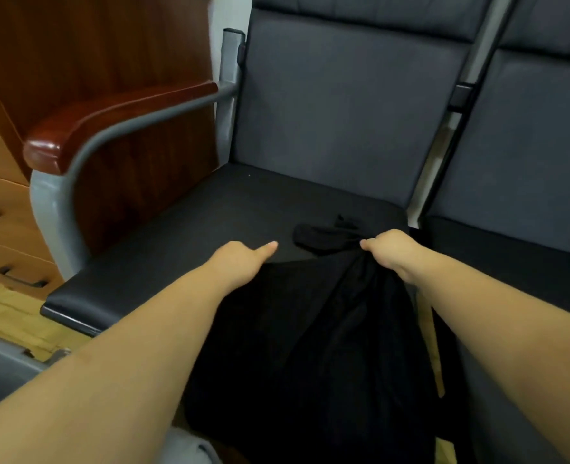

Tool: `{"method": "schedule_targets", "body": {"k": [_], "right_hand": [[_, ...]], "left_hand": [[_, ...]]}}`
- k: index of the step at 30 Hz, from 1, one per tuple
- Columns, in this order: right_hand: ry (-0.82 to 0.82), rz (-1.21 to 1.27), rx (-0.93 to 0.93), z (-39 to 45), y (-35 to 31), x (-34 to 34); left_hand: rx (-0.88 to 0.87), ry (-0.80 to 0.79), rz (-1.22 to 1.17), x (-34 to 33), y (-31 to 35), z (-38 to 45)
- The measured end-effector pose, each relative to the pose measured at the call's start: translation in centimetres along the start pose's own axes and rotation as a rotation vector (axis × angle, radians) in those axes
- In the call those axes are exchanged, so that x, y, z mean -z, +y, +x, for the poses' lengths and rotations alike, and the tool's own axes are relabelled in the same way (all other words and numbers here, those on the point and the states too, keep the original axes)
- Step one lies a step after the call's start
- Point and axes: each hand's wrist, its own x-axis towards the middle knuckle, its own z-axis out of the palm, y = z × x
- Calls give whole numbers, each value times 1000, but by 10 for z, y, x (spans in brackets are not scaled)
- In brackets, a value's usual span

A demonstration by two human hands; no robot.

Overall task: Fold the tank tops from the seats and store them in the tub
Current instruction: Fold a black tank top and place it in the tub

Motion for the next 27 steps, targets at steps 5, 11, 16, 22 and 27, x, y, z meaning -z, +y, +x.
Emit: {"method": "schedule_targets", "body": {"k": [5, 11, 16, 22, 27], "right_hand": [[-30, 212, -98, -37, 39, 31], [-71, 407, -222, -70, 72, 42], [59, 565, -53, -85, 68, 35], [248, -269, 844, -131, 61, 32], [-26, -696, 1073, -152, 74, 23]], "left_hand": [[181, -209, -93, 11, -8, -22], [152, -395, -241, 13, -12, -51], [216, -364, -323, 13, -8, -69], [294, -207, -357, 12, -6, -76], [307, -102, -359, 18, -15, -77]]}}
